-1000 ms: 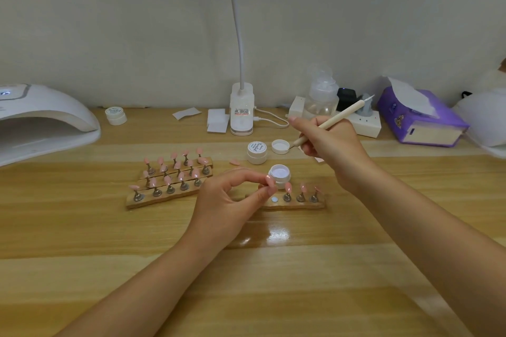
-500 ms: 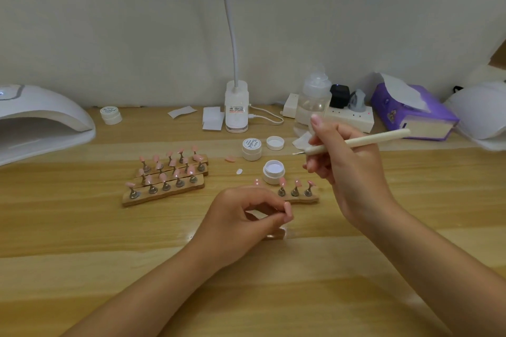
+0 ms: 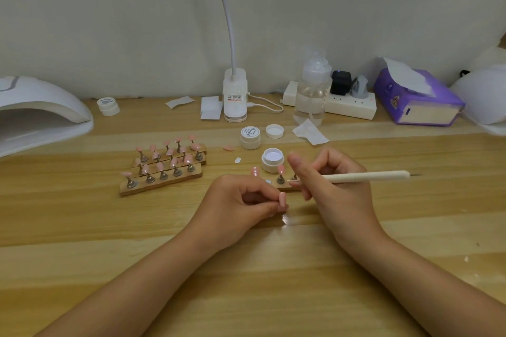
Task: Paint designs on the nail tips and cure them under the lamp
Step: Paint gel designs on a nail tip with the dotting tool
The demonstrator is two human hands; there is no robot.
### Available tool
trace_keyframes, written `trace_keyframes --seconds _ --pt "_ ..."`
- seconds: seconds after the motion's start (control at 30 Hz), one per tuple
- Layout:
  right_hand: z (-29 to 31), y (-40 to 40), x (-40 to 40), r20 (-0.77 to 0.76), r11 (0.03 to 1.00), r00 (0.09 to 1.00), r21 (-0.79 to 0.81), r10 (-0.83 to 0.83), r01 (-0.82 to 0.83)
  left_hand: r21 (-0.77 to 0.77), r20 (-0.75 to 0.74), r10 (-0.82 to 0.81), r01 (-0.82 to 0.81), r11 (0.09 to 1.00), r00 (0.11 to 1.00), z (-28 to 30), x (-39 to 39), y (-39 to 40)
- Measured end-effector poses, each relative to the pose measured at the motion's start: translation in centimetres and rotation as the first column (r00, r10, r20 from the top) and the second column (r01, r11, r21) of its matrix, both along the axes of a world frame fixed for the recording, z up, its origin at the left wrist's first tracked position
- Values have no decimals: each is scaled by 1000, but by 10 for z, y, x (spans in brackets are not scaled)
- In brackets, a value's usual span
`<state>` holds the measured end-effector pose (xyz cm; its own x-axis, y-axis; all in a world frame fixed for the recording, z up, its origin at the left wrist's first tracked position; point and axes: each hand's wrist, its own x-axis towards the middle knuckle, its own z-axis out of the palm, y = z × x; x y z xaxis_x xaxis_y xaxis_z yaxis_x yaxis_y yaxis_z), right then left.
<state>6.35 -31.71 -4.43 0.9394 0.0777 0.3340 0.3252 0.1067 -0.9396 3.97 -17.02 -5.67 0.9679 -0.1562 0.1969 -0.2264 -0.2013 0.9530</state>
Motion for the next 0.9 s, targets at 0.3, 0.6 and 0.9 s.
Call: trace_keyframes --seconds 0.3,0.6,0.9 --pt "-8 4 2 121 997 992 -74 43 -34 -18 5 27 -27 999 1000 0 2 -1" --pt "-8 6 3 139 997 990 -76 21 -10 -9 26 23 -23 1000 999 0 1 -2" --pt "-7 6 1 122 996 992 -84 31 -21 -6 7 27 -27 1000 1000 0 1 -2"
